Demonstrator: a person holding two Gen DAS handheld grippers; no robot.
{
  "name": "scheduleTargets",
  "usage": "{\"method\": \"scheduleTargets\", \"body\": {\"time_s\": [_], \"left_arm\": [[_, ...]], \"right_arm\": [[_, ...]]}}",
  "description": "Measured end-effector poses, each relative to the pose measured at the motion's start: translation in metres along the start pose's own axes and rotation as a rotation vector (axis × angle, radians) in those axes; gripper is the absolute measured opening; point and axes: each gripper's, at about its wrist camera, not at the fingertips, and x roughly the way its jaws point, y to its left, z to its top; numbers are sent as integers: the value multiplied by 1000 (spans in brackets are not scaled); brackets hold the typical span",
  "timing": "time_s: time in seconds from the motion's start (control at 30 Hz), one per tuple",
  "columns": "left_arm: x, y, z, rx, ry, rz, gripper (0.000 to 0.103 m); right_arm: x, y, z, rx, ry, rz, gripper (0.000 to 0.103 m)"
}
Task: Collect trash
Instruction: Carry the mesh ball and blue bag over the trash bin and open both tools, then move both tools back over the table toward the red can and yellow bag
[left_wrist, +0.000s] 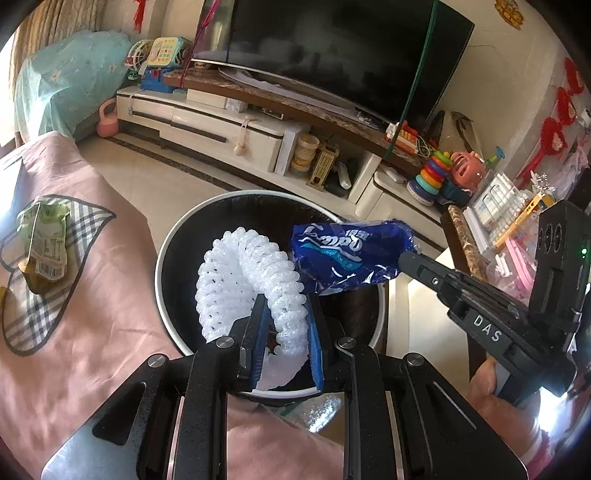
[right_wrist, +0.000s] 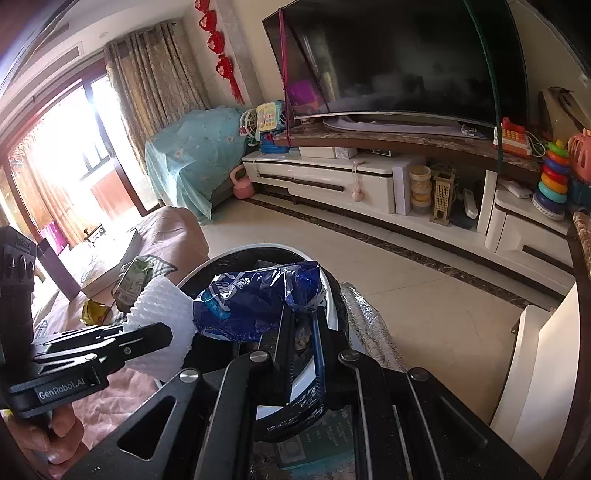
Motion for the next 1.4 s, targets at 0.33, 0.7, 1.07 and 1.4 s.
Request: {"method": "scheduleTargets", "body": {"time_s": [0.33, 0.7, 1.07, 1.4], "left_arm": [[-3, 12, -5, -25, -12, 54, 64], [-26, 37, -39, -93, -14, 91, 75], [-80, 93, -100, -224, -32, 196, 78], [-139, 159, -143, -398, -72, 276, 79]], "right_arm": [[11, 2, 6, 4, 20, 16, 18], [3, 14, -4, 60, 8, 106, 67], [-19, 65, -25, 43, -21, 222, 93], [0, 129, -52, 55, 68, 347, 94]]}}
